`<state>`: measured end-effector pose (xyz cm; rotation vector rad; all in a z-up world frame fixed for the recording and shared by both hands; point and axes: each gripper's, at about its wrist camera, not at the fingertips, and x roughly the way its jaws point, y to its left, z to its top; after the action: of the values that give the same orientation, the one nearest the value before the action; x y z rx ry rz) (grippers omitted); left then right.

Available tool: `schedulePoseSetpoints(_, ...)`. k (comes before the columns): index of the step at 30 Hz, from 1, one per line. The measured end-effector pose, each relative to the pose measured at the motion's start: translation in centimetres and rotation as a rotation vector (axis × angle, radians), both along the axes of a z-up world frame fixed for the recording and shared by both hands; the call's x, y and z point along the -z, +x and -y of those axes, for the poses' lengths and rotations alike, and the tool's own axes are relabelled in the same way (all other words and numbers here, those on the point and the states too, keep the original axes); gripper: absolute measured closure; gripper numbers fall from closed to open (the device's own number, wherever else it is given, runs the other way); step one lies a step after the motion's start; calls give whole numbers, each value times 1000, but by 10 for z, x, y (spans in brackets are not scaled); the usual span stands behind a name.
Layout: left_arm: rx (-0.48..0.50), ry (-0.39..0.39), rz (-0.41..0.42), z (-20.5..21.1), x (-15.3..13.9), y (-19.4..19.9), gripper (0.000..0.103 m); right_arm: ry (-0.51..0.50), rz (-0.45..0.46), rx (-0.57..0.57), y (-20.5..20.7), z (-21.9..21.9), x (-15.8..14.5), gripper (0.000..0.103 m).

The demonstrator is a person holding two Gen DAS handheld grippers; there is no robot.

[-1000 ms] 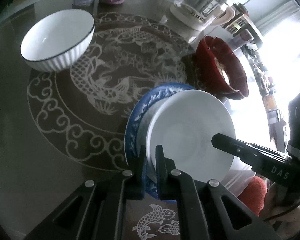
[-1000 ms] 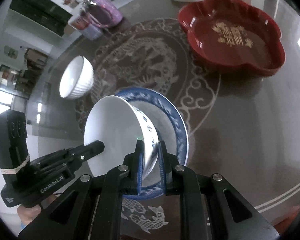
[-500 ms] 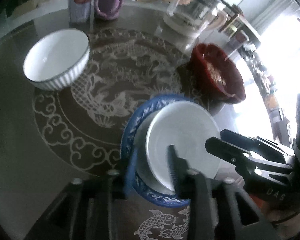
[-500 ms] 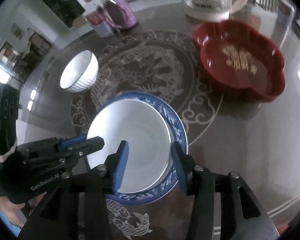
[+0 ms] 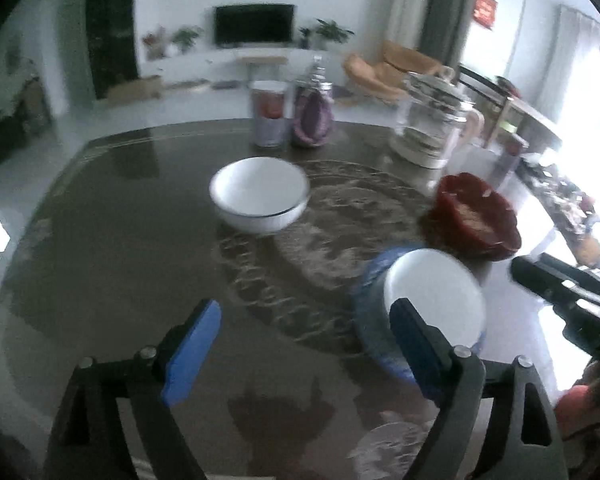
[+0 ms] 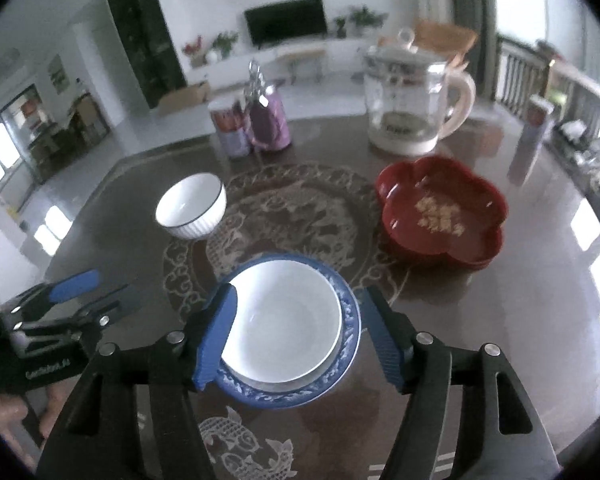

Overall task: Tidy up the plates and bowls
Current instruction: 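Pull both tools back from the nested bowls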

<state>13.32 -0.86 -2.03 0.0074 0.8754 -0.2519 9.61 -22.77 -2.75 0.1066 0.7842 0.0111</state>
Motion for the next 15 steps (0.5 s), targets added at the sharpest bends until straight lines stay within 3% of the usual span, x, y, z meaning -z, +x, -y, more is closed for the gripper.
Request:
schedulePoseSetpoints(8,-115,80,-8,-27,29,-11,15,-123,24,-24,-9,-37,10,31)
schedulePoseSetpoints(15,-178,67,-31,-53,44,-11,15,-165,19,-33,-7,-54,15,31)
